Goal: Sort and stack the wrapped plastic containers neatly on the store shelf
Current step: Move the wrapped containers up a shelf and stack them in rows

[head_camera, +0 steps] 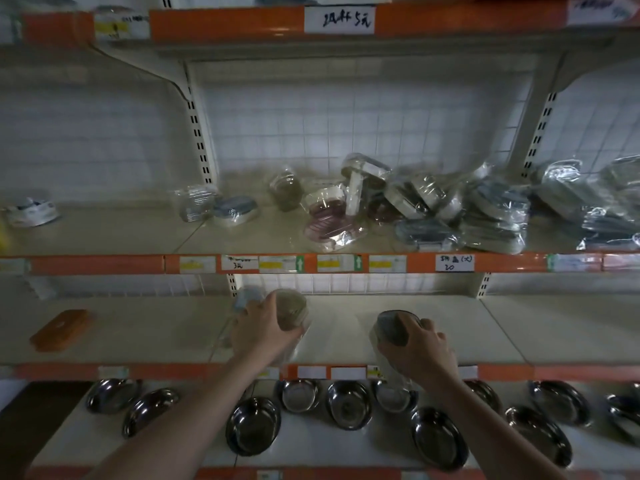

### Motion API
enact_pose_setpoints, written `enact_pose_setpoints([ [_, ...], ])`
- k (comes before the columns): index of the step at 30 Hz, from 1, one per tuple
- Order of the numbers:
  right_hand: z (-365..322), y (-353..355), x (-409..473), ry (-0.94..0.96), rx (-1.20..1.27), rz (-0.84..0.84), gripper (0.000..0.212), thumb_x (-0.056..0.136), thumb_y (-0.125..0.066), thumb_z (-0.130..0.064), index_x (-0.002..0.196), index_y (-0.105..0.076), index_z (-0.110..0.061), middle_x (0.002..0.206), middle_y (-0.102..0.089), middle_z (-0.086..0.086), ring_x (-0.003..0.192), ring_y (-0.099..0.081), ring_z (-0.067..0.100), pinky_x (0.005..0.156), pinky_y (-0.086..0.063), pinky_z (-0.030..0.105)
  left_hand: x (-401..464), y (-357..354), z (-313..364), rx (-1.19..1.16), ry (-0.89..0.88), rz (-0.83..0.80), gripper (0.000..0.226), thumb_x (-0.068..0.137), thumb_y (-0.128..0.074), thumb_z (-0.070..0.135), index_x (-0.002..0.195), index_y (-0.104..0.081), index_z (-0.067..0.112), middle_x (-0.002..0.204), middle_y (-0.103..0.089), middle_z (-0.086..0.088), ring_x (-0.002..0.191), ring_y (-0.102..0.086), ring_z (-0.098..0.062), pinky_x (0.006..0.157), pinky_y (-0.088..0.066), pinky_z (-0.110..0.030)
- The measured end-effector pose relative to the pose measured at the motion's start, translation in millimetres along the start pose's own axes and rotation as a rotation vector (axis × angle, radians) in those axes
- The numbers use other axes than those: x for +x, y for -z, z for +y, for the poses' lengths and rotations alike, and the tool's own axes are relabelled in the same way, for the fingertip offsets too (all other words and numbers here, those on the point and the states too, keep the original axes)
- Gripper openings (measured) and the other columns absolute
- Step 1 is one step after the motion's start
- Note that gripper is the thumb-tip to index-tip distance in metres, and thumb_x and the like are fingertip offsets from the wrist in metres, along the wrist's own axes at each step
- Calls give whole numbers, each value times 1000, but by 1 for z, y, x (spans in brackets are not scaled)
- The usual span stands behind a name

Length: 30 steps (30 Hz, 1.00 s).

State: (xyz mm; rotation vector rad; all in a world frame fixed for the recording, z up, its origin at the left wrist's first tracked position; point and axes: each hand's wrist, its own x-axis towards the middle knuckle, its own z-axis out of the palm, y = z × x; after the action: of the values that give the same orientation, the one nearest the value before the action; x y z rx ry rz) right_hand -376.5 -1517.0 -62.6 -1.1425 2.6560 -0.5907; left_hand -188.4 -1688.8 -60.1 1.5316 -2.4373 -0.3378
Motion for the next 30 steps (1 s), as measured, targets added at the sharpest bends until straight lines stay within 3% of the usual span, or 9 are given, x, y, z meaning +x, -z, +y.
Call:
enact_pose_setpoints([
  [5, 27, -28, 25, -59, -21, -42, 66, 80, -53, -64, 137, -33, -36, 132, -41, 4, 112, -47, 28, 93, -45, 42, 23, -47, 4, 9, 7, -39, 92, 70, -56, 77, 141, -27, 27, 135, -44, -12, 117, -50, -30, 90, -49, -39],
  [10, 45, -59, 60, -87, -26, -89, 68, 79, -52, -65, 138, -32, -37, 132, -40, 4, 113, -46, 29, 96, -43, 45, 54, -86, 13, 37, 49, -99, 81, 73, -59, 69, 136, -34, 25, 132, -45, -9, 117, -48, -29, 93, -44, -36],
  [16, 65, -101, 103, -118, -38, -96, 63, 80, -53, -62, 134, -36, -36, 130, -41, 3, 110, -48, 30, 91, -44, 39, 80, -137, 22, -8, 99, -95, 85, 73, -57, 71, 141, -30, 26, 132, -45, -10, 120, -46, -30, 97, -39, -37],
  [22, 90, -160, 172, -75, -22, -93, 63, 79, -56, -59, 134, -37, -35, 130, -40, 5, 110, -46, 31, 92, -44, 43, 114, -219, 28, -89, 164, -85, 85, 70, -56, 74, 136, -34, 25, 126, -53, -9, 115, -49, -29, 94, -43, -39],
  [30, 111, -230, 252, 15, -69, -63, 65, 79, -54, -64, 134, -39, -33, 128, -40, 7, 110, -47, 32, 91, -44, 40, 157, -307, 35, 0, 155, -22, 83, 75, -54, 73, 137, -34, 20, 125, -49, -9, 113, -49, -27, 89, -40, -35],
])
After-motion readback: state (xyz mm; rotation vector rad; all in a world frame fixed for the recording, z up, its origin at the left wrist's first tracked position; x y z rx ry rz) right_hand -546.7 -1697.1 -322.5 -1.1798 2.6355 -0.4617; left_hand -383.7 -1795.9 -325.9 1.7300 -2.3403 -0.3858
